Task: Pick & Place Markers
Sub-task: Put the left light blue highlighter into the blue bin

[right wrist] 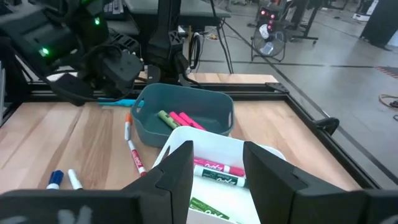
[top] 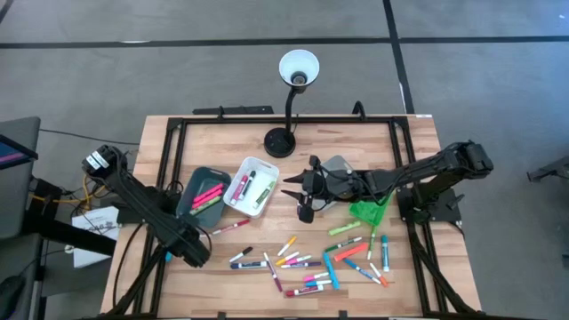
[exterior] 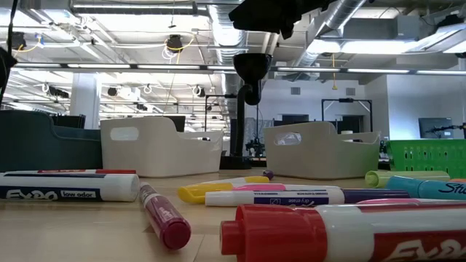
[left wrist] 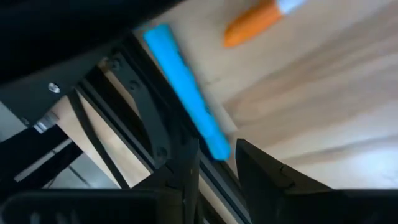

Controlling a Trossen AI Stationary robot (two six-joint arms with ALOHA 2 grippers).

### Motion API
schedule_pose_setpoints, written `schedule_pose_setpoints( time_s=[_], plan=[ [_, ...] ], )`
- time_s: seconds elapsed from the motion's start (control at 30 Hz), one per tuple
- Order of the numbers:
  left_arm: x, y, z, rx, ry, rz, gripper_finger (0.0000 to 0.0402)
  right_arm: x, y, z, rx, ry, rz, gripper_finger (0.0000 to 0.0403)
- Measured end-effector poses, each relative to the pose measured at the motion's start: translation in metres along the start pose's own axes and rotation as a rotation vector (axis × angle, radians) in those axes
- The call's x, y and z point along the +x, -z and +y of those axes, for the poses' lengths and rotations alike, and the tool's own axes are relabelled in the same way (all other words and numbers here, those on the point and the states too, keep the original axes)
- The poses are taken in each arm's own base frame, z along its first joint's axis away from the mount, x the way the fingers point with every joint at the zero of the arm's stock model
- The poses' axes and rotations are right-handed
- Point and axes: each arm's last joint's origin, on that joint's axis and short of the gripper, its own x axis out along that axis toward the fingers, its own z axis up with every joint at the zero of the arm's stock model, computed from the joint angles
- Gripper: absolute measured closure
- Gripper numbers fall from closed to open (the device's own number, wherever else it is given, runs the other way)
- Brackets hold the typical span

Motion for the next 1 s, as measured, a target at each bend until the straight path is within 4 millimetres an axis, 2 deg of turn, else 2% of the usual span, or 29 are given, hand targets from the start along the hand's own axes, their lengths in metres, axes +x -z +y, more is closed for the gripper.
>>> schedule_pose_setpoints(
  time_s=[0.23, 0.6, 1.0],
  plan=[
    [0.021, -0.006, 0.008, 0.009, -0.056, -0.005, 0.03, 0.0, 0.0, 0.0, 0.0, 0.0, 0.001, 0.0272],
    [0.052, -0.013, 0.014, 0.021, -0.034, 0.0, 0.03, 0.0, 0.0, 0.0, 0.0, 0.0, 0.001, 0.0272],
    [0.059, -0.014, 0.012, 0.028, 0.006, 0.034, 0.03, 0.0, 0.0, 0.0, 0.0, 0.001, 0.001, 0.0272]
  ],
)
